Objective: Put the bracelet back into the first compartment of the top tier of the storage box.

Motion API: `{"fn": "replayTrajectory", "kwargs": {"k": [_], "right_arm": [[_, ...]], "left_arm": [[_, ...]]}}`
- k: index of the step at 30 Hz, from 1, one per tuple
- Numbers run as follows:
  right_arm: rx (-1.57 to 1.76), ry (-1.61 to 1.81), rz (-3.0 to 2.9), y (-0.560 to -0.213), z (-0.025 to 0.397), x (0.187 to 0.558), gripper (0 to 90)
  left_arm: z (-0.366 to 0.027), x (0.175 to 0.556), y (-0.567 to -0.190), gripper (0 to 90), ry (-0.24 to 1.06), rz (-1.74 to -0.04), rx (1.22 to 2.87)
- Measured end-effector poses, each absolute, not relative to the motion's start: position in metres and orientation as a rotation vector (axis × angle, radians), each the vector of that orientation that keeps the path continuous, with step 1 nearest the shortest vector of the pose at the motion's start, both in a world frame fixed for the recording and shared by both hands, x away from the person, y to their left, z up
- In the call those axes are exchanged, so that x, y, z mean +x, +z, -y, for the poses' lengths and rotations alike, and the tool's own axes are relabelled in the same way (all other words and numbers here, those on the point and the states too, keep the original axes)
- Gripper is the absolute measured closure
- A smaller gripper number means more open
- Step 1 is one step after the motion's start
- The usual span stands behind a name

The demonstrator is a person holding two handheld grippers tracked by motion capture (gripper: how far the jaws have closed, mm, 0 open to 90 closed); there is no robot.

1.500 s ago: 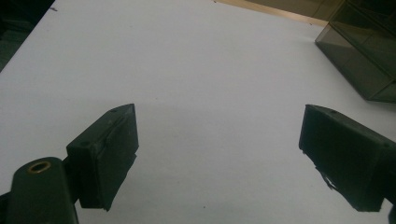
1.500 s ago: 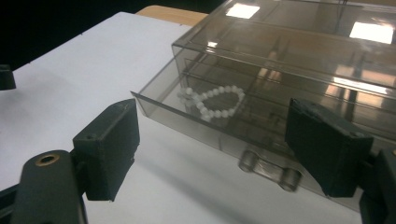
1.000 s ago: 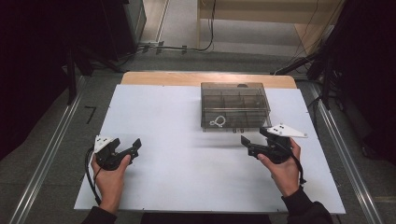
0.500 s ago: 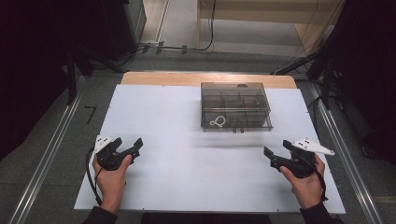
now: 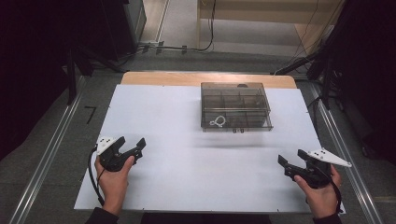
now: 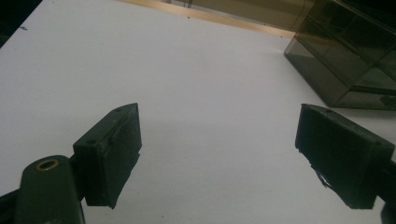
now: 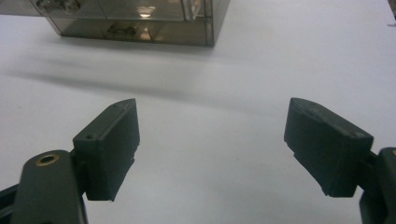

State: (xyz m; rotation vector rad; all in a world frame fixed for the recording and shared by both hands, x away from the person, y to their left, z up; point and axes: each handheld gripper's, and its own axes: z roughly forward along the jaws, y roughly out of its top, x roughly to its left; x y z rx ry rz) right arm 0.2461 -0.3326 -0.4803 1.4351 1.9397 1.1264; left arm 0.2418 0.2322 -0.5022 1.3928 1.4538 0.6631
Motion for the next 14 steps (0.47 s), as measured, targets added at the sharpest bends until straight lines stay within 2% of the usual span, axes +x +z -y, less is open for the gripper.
{"fn": "replayTrajectory", "kwargs": {"k": [14], "right_arm": [[1.526,1.049,-1.908,-0.499,0.367,0.240,17.1]], "left_arm": [[-0.211,0.237,-0.491,16.6,0.644,-1.364,1.420]]}}
